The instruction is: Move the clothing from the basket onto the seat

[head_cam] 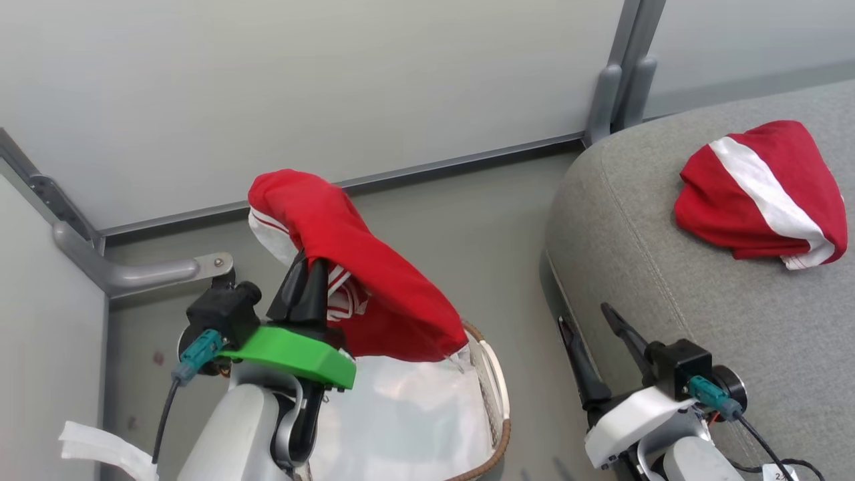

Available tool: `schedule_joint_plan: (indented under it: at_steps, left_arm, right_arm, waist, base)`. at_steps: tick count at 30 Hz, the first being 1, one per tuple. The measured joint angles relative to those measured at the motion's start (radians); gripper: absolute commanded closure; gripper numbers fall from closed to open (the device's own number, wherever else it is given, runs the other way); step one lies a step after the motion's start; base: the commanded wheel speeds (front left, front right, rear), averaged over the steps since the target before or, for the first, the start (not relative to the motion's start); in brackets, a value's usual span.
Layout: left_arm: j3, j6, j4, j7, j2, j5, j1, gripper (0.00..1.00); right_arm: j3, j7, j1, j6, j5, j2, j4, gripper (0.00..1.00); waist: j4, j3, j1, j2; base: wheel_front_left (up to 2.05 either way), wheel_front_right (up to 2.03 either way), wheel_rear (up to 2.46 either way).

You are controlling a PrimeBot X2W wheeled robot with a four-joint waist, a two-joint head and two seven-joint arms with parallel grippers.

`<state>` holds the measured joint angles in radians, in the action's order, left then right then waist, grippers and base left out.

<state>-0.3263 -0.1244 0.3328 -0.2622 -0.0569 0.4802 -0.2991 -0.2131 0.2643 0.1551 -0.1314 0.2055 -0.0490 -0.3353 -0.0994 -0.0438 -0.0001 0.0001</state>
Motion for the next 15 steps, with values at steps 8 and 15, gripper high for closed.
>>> schedule_joint_plan:
  at_steps: [8, 15]
  left_arm:
    - [0.009, 0.000, -0.069, 0.000, 0.005, 0.019, -0.019, 1.00]
    - [-0.033, 0.003, -0.081, 0.000, 0.006, 0.038, -0.019, 1.00]
  right_arm:
    - [-0.032, 0.000, -0.042, 0.000, -0.014, 0.000, -0.038, 0.00]
    - [-0.122, 0.000, -0.036, 0.000, -0.060, 0.000, -0.049, 0.00]
  waist:
    - [0.030, 0.044, 0.0000, 0.0000]
    - [0.056, 0.052, 0.0000, 0.0000]
  base:
    - [0.00, 0.00, 0.00]
    - [0.00, 0.00, 0.00]
